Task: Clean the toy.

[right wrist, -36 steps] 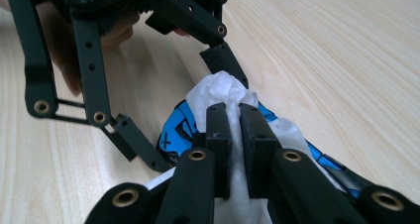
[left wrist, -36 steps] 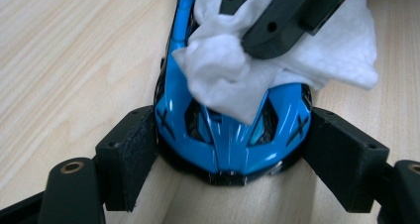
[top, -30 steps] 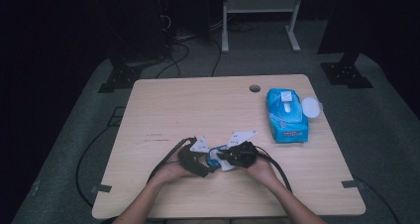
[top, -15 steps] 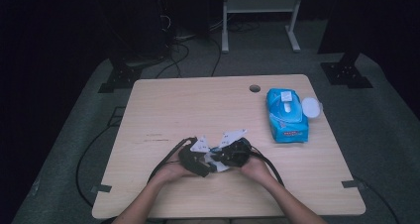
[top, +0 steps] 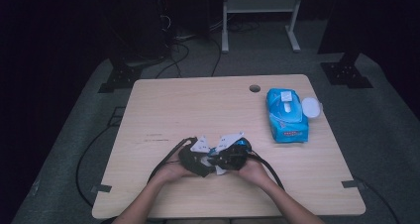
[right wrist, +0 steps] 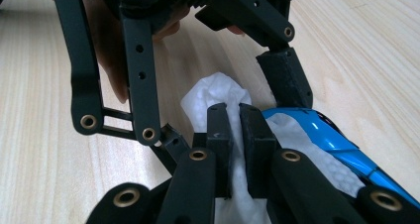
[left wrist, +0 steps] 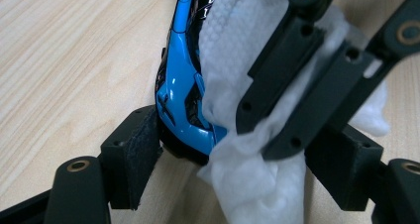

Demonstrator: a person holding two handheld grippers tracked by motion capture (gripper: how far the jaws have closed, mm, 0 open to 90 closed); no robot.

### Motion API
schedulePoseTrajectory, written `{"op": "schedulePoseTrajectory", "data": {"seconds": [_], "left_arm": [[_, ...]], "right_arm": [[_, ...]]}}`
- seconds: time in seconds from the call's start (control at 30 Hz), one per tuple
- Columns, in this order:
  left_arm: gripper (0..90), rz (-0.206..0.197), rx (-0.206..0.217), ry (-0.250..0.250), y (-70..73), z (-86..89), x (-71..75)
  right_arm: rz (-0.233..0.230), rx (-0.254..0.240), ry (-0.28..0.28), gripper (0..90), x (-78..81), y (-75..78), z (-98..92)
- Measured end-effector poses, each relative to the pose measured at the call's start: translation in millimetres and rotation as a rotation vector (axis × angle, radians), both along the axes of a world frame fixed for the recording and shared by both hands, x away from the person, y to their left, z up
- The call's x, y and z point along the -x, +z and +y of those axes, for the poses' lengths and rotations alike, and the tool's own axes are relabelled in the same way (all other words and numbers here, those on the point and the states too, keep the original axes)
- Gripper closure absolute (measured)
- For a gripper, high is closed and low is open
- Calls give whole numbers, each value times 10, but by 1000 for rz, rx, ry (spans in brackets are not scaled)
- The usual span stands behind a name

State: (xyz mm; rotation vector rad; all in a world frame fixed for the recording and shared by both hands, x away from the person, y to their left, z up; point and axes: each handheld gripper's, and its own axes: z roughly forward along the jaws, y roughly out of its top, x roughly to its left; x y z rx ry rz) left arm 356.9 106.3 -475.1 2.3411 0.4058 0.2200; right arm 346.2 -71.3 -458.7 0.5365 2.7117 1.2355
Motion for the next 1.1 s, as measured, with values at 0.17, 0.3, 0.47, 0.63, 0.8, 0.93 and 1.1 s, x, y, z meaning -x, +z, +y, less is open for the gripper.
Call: {"op": "schedulePoseTrajectory", "data": {"seconds": [0.17,0.3,0.47,0.63,0.8,0.93,1.1], "left_arm": [[426,-27,5,15,11,47,6],[285,-8,18,14,6,-23,-36],[185,-21,15,6,0,-151,-9],[197,-28,14,29,-20,-209,-71],[242,-40,21,20,-23,-183,-54],[244,-38,20,20,-23,-159,-47],[242,-32,20,22,-20,-157,-54]], "right_arm": [[-39,22,-78,839,-65,81,-270],[6,-42,-116,840,-115,22,-442],[0,-47,-115,840,-96,9,-407],[-4,-29,-86,841,-70,14,-306],[3,-31,-65,841,-100,2,-204],[-7,-16,-62,841,-97,24,-205],[-14,-45,-145,841,-199,83,-391]]}}
